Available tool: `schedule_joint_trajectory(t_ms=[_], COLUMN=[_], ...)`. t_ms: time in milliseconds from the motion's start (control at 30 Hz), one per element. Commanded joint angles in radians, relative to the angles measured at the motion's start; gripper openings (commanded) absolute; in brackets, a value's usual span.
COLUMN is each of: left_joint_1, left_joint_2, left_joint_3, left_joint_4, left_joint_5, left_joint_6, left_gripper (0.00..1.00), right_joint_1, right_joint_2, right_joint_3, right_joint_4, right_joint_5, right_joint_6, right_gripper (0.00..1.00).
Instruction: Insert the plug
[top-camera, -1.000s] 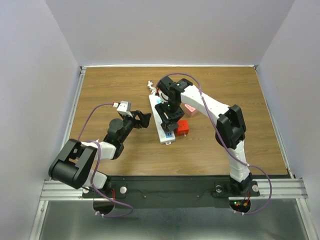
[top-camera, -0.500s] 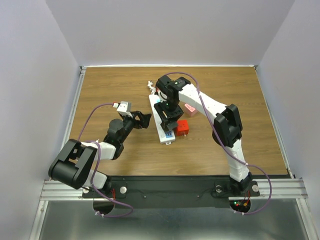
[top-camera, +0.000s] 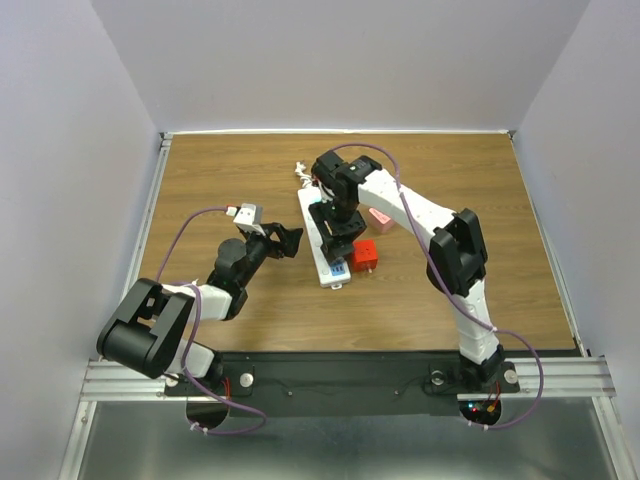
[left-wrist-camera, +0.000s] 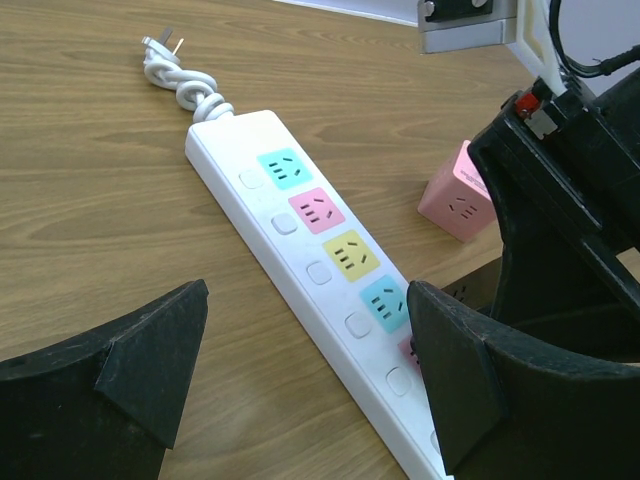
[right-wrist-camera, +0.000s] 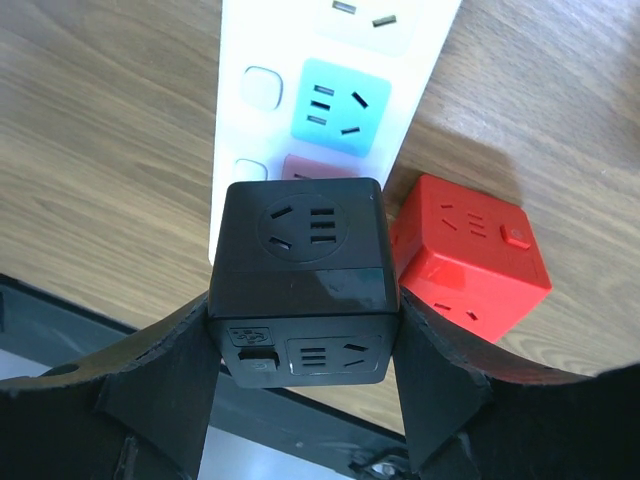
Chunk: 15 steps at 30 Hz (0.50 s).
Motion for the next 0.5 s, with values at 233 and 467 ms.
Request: schedule_joint_trajectory(t_ms=[233,467], left_joint_1=[0.007,0.007], left_joint_2=[-0.035,-0.037], left_joint_3=[-0.010,-0.012], left_joint_4=[0.068,0.066], left_joint_5=[0.009,0.012], left_joint_6=[-0.002,-0.004], left_gripper=[0.92,0.92], right_joint_1=[-0.001,-0.001], right_joint_2=[-0.083,-0.060], right_joint_3=[-0.133,-0.126], right_joint_4=[0.129,0.135], right_joint_5=[0.193,0.196], right_joint_6=[0.095,0.093], right_gripper=[0.01,0.00])
